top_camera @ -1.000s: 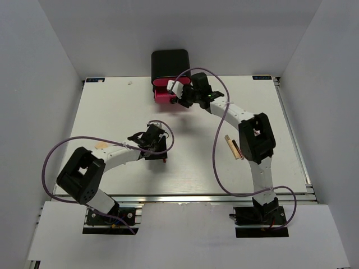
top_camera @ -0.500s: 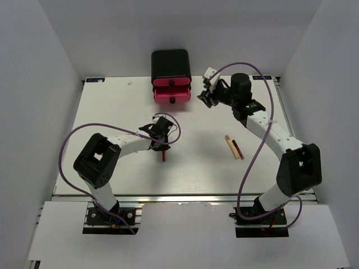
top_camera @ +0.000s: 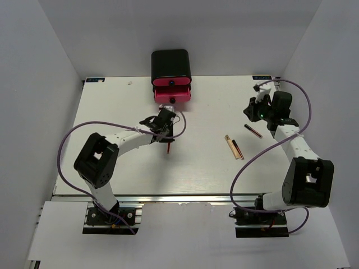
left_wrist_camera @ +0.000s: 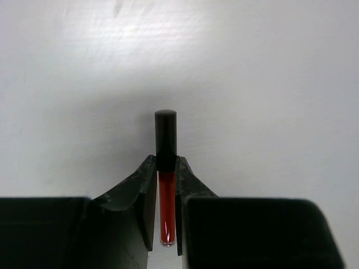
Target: Organize the makeup
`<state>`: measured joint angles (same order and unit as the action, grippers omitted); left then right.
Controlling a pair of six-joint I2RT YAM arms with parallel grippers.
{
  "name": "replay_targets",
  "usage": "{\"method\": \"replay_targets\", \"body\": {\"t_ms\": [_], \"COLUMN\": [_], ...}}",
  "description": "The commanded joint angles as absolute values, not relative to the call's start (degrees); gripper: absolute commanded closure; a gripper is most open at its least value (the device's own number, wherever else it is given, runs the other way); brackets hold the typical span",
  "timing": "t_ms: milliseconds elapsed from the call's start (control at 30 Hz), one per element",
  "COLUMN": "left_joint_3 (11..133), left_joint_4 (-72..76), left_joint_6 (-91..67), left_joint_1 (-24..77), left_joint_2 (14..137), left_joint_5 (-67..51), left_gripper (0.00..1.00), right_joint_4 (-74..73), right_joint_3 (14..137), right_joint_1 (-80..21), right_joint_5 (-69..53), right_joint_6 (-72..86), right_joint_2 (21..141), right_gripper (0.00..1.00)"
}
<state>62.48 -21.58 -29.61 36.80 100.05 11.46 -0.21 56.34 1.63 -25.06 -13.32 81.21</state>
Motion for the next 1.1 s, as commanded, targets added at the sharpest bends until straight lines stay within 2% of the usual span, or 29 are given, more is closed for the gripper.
{"method": "replay_targets", "body": {"t_ms": [0, 100, 267, 400, 533, 767, 1000, 1067], "left_joint_3": [72.66, 78.55, 79.37, 75.25, 76.11, 84.90, 89.56, 91.57], "left_joint_4": [-17.93, -15.66, -3.53, 6.05, 11.77, 4.22, -11.22, -13.61], "left_joint_6": [-26.98, -32.15, -47.17, -67.17, -79.09, -89.02, -97.64, -98.78], "left_joint_1": [35.69, 33.75, 30.06, 27.16, 25.05, 24.17, 23.73, 23.47], "left_joint_2": [96.94, 99.57, 101.95, 102.48, 104.85, 111.18, 113.99, 115.30], "left_joint_5": [6.07, 1.77, -4.56, -2.30, 2.28, 8.26, 12.13, 12.48], "left_gripper": [1.00, 1.00, 1.00, 1.00, 1.00, 1.00, 1.00, 1.00], "right_joint_4": [-2.55, -2.29, -1.76, -1.41, -1.23, -0.70, -0.62, -0.62], "right_joint_3": [54.41, 52.47, 50.54, 49.48, 48.78, 46.76, 45.18, 45.00], "right_joint_1": [4.83, 5.10, 5.01, 5.10, 5.10, 5.10, 5.01, 5.10], "right_joint_5": [-27.60, -26.98, -26.54, -26.19, -25.93, -25.49, -25.22, -25.14], "right_joint_6": [-10.46, -9.50, -7.91, -7.12, -6.42, -5.54, -4.92, -5.36], "right_joint_2": [78.14, 76.64, 75.06, 74.44, 73.74, 72.25, 71.19, 71.10], "right_gripper": [0.85, 0.84, 0.84, 0.83, 0.81, 0.80, 0.79, 0.76]}}
